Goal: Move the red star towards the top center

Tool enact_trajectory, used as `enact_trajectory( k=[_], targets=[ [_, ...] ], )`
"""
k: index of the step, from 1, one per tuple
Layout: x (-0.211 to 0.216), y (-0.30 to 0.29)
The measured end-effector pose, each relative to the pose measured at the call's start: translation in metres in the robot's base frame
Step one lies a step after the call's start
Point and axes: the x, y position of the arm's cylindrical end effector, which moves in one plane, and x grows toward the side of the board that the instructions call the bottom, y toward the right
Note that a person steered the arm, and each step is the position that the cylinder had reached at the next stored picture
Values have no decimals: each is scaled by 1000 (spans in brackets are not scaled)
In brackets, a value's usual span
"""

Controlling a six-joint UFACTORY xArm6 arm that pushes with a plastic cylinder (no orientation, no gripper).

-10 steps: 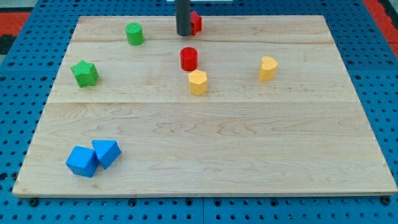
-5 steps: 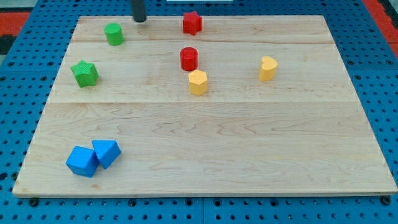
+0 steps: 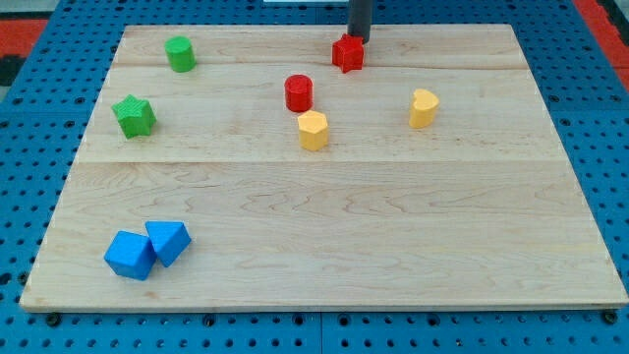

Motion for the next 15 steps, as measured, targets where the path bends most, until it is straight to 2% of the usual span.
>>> enact_trajectory(
  k=[1, 2, 5, 10, 13, 15],
  targets=[
    [0, 71],
    [24, 102],
    [5, 102],
    [2, 90],
    [-15, 47],
    [-22, 46]
  ],
)
